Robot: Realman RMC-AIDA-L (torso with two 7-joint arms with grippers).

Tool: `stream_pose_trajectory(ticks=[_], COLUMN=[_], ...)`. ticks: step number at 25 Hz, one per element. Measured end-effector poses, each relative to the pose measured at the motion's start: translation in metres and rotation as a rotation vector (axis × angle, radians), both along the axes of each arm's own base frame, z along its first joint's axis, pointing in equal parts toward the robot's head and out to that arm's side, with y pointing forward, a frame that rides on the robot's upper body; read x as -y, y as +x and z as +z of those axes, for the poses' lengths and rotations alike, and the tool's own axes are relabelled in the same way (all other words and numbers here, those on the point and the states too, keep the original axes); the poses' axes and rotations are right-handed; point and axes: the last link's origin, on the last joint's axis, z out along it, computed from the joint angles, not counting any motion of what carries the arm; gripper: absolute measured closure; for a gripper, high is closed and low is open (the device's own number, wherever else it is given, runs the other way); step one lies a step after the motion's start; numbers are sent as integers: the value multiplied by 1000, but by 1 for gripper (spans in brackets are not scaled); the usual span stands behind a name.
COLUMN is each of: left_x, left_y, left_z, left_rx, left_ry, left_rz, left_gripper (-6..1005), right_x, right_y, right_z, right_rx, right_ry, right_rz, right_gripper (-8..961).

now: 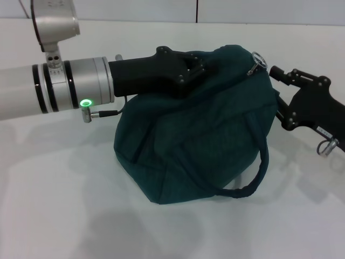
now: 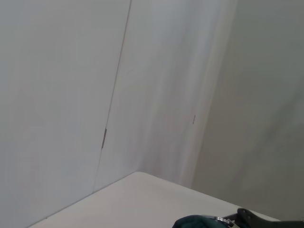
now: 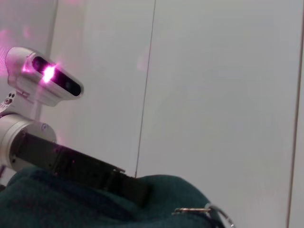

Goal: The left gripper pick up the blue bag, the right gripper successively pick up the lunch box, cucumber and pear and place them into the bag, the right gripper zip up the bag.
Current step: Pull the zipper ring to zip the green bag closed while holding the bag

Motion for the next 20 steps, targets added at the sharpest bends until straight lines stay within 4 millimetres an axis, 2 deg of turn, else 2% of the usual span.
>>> stream_pose_trajectory(ticks=[11,20], left_x=[1,0], left_y=[-4,-4], left_z=[1,2], left_rx=[0,-1], left_ry=[6,9], left_rz=[9,7], left_gripper=[943,944], right_x=[-7,-11], right_y=[-4,-12], right_z=[5,1], right_rx=[7,50], right_ry=[45,64], right_rz=[11,55], right_gripper=[679,691])
